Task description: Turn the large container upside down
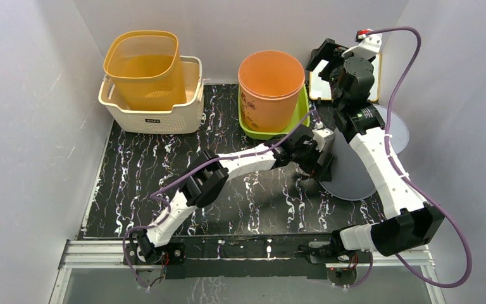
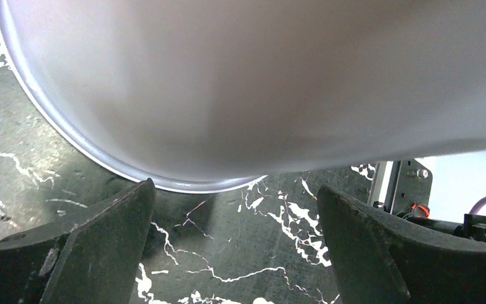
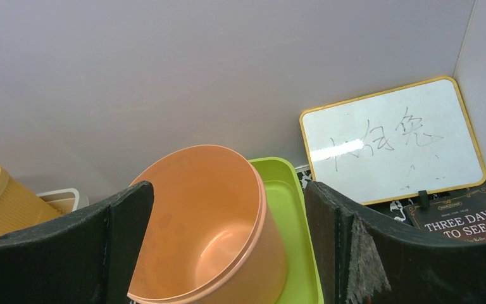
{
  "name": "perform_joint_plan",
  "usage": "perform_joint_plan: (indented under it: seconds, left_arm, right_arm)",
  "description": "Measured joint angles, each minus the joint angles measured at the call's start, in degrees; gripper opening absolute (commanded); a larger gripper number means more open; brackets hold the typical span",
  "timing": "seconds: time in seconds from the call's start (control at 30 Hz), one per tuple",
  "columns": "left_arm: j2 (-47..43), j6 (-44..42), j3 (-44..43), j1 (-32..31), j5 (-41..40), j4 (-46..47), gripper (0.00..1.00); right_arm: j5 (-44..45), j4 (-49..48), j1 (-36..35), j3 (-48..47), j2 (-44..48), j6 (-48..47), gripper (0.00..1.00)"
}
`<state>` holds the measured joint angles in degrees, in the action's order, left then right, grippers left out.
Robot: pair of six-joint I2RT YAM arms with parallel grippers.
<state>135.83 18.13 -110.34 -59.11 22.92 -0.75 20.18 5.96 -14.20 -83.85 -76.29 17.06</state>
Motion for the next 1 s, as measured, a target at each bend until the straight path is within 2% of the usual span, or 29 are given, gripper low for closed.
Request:
perform_joint_plan:
  seconds: [0.27, 0.33, 0.57, 0.77, 0.83, 1.0]
  left_arm:
    - [1.07, -3.45, -0.9, 0.0, 1.81, -3.78, 0.98]
    - [-0.83, -4.79, 1.77, -0.02, 0.55, -5.05, 0.98]
    - [-18.1, -9.27, 13.14, -0.02, -11.3, -14.43, 0.98]
    - [-36.3, -15.1, 13.97, 1.36, -27.19, -19.21, 0.98]
    - [-40.41, -16.65, 13.0, 3.37, -29.62, -20.09, 0.98]
    - [-45.03, -19.63, 12.61, 19.78, -32.81, -20.85, 0.98]
  right_arm:
    - [-1.31, 0.33, 0.5, 0.0, 0.11, 0.0, 0.88]
    - [-2.05, 0.48, 0.68, 0.0, 0.11, -0.02, 0.88]
    - [-5.25, 0.68, 0.76, 0.0, 0.09, 0.2, 0.88]
    - [-8.35, 1.51, 0.76, 0.07, -0.2, 1.11, 0.88]
    - [-9.33, 1.6, 0.76, 0.17, -0.33, 1.44, 0.88]
    - [-11.47, 1.66, 0.76, 0.42, -0.37, 2.36, 0.88]
